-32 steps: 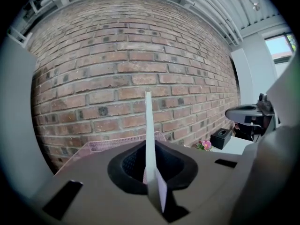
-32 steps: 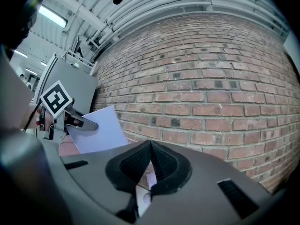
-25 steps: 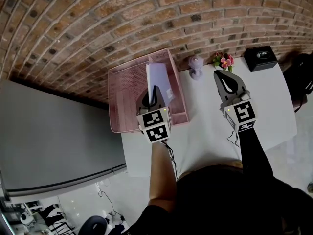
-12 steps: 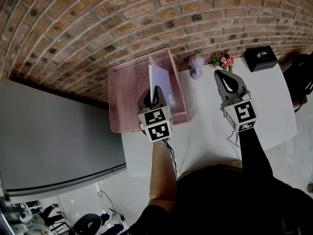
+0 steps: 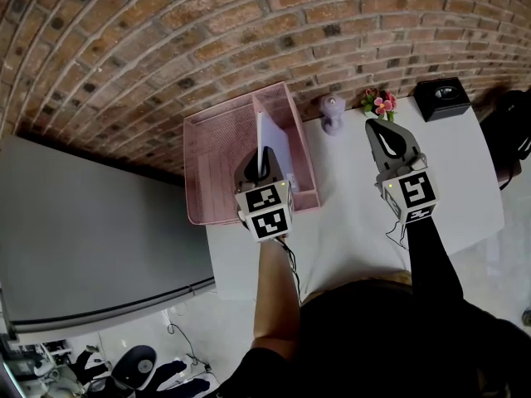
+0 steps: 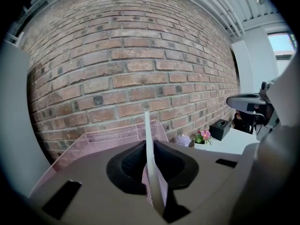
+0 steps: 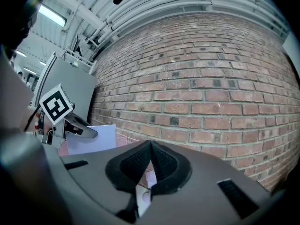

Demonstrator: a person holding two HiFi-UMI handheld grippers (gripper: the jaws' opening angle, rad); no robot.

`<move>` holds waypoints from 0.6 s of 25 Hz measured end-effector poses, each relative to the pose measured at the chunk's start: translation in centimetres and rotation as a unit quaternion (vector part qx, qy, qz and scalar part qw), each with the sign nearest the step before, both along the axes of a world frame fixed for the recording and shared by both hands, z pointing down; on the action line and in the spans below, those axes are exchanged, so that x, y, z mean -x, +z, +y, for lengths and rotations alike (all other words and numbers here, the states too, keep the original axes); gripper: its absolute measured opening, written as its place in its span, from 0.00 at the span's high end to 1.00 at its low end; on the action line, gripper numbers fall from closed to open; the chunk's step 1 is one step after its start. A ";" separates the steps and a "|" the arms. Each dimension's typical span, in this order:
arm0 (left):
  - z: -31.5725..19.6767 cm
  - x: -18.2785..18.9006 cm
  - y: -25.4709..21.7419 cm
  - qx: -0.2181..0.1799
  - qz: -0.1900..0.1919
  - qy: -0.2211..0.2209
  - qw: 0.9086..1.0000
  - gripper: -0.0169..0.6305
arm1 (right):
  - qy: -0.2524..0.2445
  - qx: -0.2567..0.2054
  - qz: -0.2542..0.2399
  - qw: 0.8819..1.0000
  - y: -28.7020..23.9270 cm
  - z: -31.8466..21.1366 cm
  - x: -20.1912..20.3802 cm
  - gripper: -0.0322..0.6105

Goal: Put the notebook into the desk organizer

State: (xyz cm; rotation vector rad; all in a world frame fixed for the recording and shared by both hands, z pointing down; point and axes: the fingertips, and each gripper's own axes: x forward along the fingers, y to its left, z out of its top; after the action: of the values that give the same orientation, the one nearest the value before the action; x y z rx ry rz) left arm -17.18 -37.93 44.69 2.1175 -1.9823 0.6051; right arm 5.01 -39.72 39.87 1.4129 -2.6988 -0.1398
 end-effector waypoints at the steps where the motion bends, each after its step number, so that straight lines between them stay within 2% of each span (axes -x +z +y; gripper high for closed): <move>1: 0.0 0.0 0.0 -0.001 0.001 0.000 1.000 0.89 | 0.001 0.000 0.000 1.000 0.0 0.0 0.0 0.92; 12: 0.0 -0.1 0.2 0.002 -0.004 0.000 1.000 0.89 | 0.001 0.000 0.000 1.000 0.0 0.0 -0.3 0.92; 15: 0.1 0.0 -0.2 -0.008 -0.010 -0.002 1.000 0.88 | -0.001 -0.003 -0.001 1.000 0.0 0.0 -0.2 0.92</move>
State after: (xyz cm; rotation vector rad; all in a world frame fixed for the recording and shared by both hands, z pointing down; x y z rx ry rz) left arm -17.16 -37.86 44.53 2.1242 -2.0092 0.6133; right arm 5.23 -39.67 39.84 1.4123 -2.7031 -0.1465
